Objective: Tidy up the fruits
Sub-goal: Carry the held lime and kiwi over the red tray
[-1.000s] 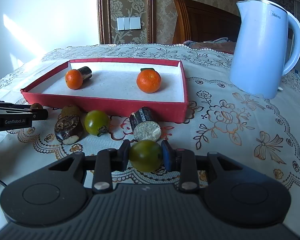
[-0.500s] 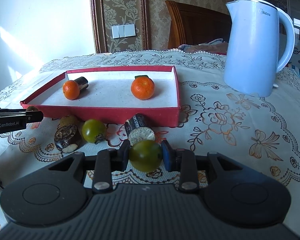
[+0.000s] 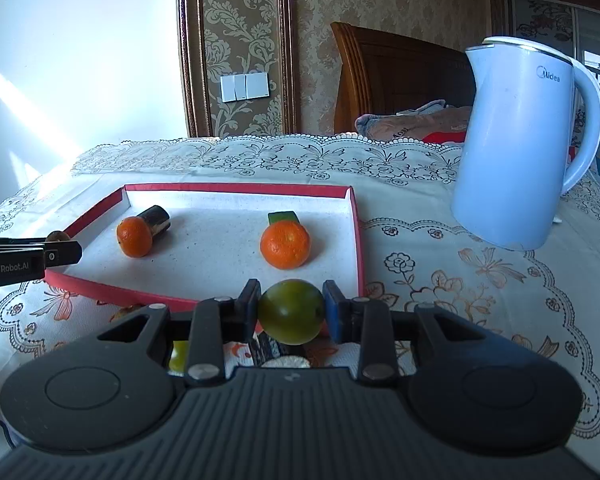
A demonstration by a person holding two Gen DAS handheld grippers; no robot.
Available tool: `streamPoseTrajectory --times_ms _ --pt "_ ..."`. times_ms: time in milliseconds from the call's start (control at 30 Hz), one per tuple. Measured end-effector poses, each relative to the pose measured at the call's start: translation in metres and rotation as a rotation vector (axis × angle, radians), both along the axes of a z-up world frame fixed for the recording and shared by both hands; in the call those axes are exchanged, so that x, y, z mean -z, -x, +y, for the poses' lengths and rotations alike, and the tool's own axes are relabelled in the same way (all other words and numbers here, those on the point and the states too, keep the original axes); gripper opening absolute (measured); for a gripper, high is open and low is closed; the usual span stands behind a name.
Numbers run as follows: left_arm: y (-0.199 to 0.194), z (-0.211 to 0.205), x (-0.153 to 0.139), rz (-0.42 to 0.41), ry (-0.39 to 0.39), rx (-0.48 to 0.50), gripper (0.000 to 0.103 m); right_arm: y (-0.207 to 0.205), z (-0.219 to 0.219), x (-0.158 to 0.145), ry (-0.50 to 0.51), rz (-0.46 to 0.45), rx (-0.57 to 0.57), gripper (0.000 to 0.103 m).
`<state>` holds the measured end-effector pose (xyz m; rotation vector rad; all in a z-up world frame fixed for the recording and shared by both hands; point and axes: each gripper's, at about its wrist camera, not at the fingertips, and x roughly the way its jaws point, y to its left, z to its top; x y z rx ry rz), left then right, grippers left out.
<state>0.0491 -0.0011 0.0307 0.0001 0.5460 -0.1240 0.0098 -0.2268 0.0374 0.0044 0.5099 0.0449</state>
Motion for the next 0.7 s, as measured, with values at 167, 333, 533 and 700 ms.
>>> streamPoseTrajectory --times_ms 167,333,533,700 --pt "-0.021 -0.004 0.005 0.028 0.023 -0.011 0.03 -0.032 0.009 0.003 0.027 0.017 0.014 0.031" --pt "-0.034 -0.009 0.014 0.038 -0.006 -0.035 0.03 -0.054 0.015 0.01 0.049 0.041 0.025 0.031" --pt "-0.044 -0.005 0.018 0.053 -0.003 -0.051 0.03 -0.068 0.016 0.015 0.05 0.065 0.029 0.031" --pt "-0.051 -0.005 0.022 0.068 -0.015 -0.066 0.03 -0.076 0.017 0.02 0.047 0.087 0.022 0.031"
